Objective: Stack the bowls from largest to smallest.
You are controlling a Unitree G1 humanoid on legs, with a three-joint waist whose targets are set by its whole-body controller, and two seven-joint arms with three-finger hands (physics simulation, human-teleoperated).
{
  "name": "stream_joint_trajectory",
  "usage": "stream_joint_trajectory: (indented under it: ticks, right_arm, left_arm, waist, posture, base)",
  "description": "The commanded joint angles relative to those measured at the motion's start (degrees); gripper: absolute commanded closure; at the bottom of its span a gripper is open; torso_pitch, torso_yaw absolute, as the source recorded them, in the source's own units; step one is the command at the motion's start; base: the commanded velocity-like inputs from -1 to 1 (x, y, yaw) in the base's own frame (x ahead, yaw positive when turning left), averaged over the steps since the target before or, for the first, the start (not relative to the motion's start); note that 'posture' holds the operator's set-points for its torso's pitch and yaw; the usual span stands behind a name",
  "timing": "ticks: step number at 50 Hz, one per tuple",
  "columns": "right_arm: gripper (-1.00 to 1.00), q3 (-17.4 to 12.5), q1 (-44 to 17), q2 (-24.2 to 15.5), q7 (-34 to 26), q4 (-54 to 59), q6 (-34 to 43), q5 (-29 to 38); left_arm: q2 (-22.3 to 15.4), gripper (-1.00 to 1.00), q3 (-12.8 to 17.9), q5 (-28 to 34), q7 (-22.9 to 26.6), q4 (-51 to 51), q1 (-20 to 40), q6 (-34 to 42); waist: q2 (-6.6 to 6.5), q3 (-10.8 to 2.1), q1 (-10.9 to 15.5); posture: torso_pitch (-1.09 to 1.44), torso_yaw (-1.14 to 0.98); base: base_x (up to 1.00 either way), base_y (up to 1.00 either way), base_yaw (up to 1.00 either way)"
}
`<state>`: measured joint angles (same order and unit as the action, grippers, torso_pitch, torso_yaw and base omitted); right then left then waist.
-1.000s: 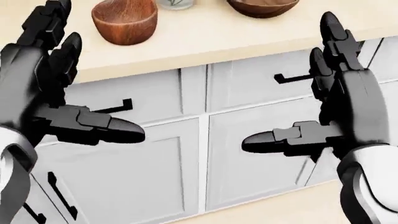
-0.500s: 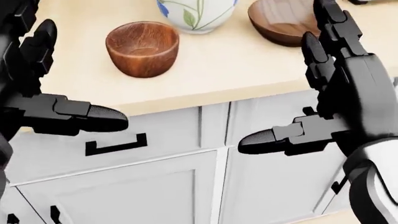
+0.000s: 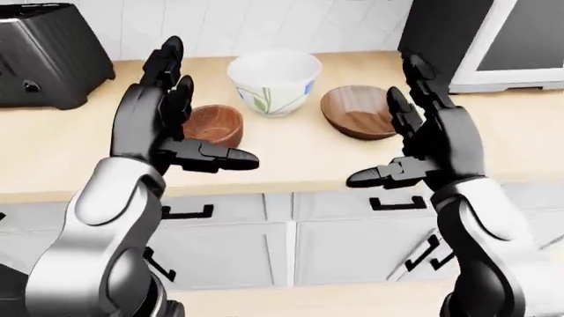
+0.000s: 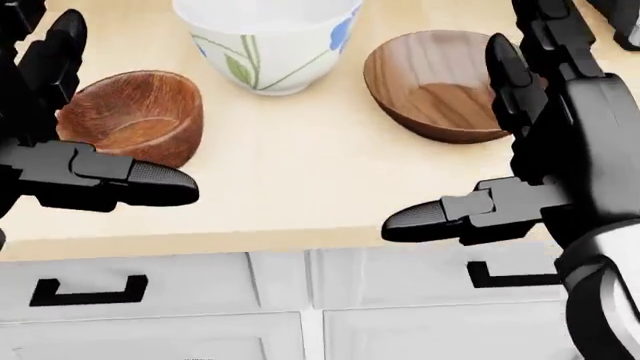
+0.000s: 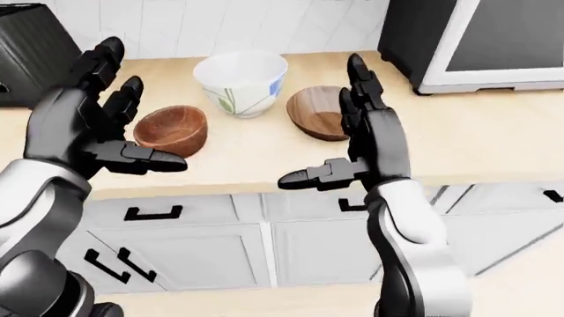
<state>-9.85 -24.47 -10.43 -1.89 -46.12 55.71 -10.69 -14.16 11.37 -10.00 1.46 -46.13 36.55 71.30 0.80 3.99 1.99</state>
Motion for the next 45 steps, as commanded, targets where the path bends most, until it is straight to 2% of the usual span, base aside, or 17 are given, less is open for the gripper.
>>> stream_joint_trajectory:
  ticks: [1, 2, 3, 5, 6, 9, 11, 12, 13, 14, 20, 23, 32, 35, 36, 37, 45]
  right_arm:
    - [-1.00, 0.1, -1.3, -0.2, 0.0, -1.7, -2.0, -0.4]
    - [-1.00, -0.2, -1.6, -0.3, 0.1, -1.8, -1.7, -0.5]
    - [-1.00, 0.4, -1.6, -1.3, 0.2, -1.7, -1.6, 0.5]
    - [-1.00, 0.2, -2.4, -0.8, 0.2, -2.0, -0.9, 0.3]
    - [-1.00, 0.1, -2.6, -0.6, 0.3, -2.2, -0.7, 0.1]
    - [-1.00, -0.6, -2.9, -0.7, 0.5, -2.6, 0.0, -0.7]
    - [-1.00, 0.0, -3.6, -0.8, 0.9, -2.1, 0.1, -0.5]
    - [-1.00, 0.6, -3.6, -1.4, 0.9, -1.3, -0.9, 0.3]
    - [-1.00, 0.5, -3.6, -1.2, 0.8, -1.1, -1.2, 0.4]
    - [-1.00, 0.5, -3.7, -1.1, 0.9, -0.5, -1.5, 0.7]
    - [-1.00, 0.8, -4.1, -1.1, 0.9, -0.9, -1.5, 2.1]
    - [-1.00, 0.9, -3.7, -0.9, 0.6, -1.0, -1.9, 2.3]
    - [-1.00, 0.4, -3.8, -0.4, 0.8, -1.5, -2.1, 1.0]
    - [-1.00, -0.5, -3.7, -0.4, 1.0, -1.4, -2.2, 0.4]
    - [-1.00, -0.8, -3.7, -0.6, 1.1, -1.2, -2.2, 0.1]
    - [-1.00, -0.7, -3.5, -0.7, 1.1, -0.9, -2.8, 0.0]
    - [-1.00, -1.0, -3.4, -1.0, 1.7, -0.8, -2.7, -0.8]
  left_arm:
    - [-0.5, -1.00, 0.7, 0.2, -0.5, -1.0, 0.8, -2.3]
    - [-0.6, -1.00, 0.8, 0.0, -0.6, -0.9, 0.9, -2.2]
    - [-0.8, -1.00, 0.9, -0.2, -0.6, -0.7, 0.8, -2.5]
    - [-1.0, -1.00, 1.1, -0.6, -0.8, -0.9, 0.9, -2.3]
    - [-1.2, -1.00, 1.3, -0.8, -0.8, -0.8, 1.0, -2.2]
    - [-1.4, -1.00, 1.9, -1.5, -1.1, -0.9, 0.5, -2.4]
    - [-1.5, -1.00, 1.2, -1.4, -1.3, -0.4, -0.1, -3.4]
    - [-1.5, -1.00, 1.3, -1.5, -1.3, -0.4, -0.3, -3.6]
    - [-1.7, -1.00, 1.3, -1.4, -1.1, 0.2, -0.6, -4.4]
    - [-1.7, -1.00, 1.5, -1.5, -1.0, 0.5, -0.8, -4.9]
    - [-2.1, -1.00, 2.1, -2.2, -1.0, 0.5, -1.5, -5.5]
    - [-2.2, -1.00, 2.2, -2.5, -1.1, 0.5, -1.4, -5.4]
    - [-2.5, -1.00, 2.7, -3.4, -1.5, 0.2, -1.9, -5.5]
    - [-2.6, -1.00, 2.6, -3.5, -1.8, 0.1, -1.8, -5.2]
    - [-2.5, -1.00, 2.3, -3.4, -1.8, 0.6, -2.2, -6.0]
    - [-2.4, -1.00, 1.9, -3.2, -1.8, 0.8, -2.5, -6.5]
    - [-2.0, -1.00, 1.5, -2.5, -1.4, 1.2, -2.7, -7.2]
  waist:
    - [-0.15, -0.99, 0.2]
    - [-0.96, -0.46, -0.3]
    - [-0.03, -0.18, -1.6]
    - [-1.85, -1.38, -1.0]
    - [-0.84, -1.83, -0.1]
    - [-1.58, -1.96, -0.1]
    - [0.70, -1.90, -0.8]
    - [3.34, -2.37, -1.3]
    - [6.61, -3.56, -4.0]
    - [2.25, -1.16, -2.6]
    - [1.78, -3.62, -1.8]
    - [1.95, -2.92, -2.3]
    - [-1.84, -2.57, -3.5]
    - [-4.66, -2.17, -3.9]
    - [-8.38, -3.10, -3.8]
    - [-6.06, -1.66, -3.2]
    - [-3.57, -2.79, -3.1]
  posture:
    - [0.00, 0.00]
    - [0.00, 0.00]
    - [0.00, 0.00]
    - [0.00, 0.00]
    - [0.00, 0.00]
    - [0.00, 0.00]
    - [0.00, 0.00]
    - [0.00, 0.00]
    - [0.00, 0.00]
    - [0.00, 0.00]
    - [0.00, 0.00]
    - [0.00, 0.00]
    - [0.00, 0.00]
    - [0.00, 0.00]
    - [0.00, 0.00]
    - [0.00, 0.00]
    - [0.00, 0.00]
  base:
    - [0.00, 0.00, 1.00]
    - [0.00, 0.00, 1.00]
    - [0.00, 0.77, 0.00]
    - [0.00, 0.46, 0.00]
    - [0.00, 0.00, 0.46]
    - [0.00, 0.00, 0.98]
    - [0.00, 0.00, 1.00]
    - [0.00, 0.00, 1.00]
    - [0.00, 0.08, 0.00]
    - [0.00, 0.00, 0.00]
    - [0.01, 0.07, 0.00]
    - [0.15, 0.42, 0.00]
    - [0.16, 0.45, 0.00]
    - [0.12, 0.30, 0.00]
    - [0.00, 0.00, 0.00]
    - [0.00, 0.00, 0.00]
    - [0.00, 0.00, -0.18]
